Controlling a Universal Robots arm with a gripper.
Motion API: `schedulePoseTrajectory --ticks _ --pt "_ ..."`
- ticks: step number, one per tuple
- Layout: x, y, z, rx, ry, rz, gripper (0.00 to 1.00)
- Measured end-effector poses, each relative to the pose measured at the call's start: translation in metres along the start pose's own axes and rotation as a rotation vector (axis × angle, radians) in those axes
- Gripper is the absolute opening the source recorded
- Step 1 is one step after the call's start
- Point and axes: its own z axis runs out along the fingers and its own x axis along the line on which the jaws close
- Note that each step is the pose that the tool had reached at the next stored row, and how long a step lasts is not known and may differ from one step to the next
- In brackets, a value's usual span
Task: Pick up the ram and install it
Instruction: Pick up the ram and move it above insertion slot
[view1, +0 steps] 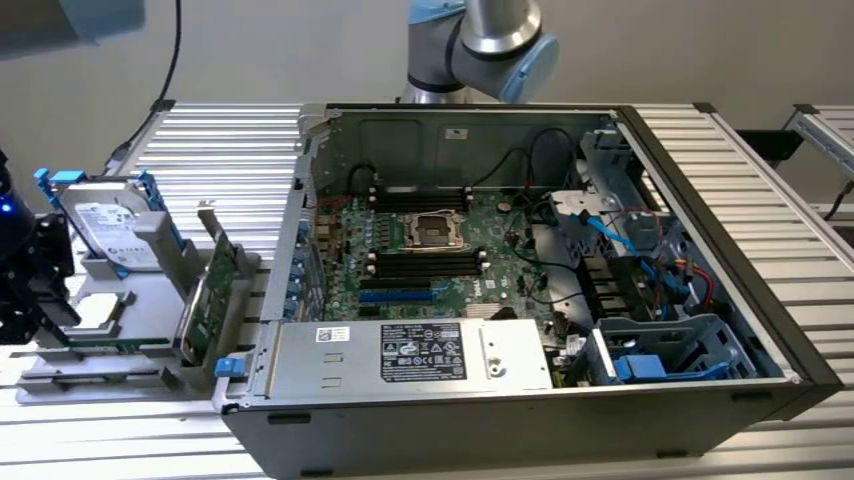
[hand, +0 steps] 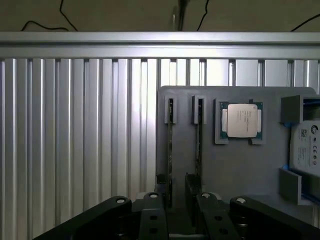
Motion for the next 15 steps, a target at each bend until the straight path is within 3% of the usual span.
schedulePoseTrajectory --ticks 15 --pt "-0.001 -0.0015 0.0272 0.0006 0.0016 -0.026 0.30"
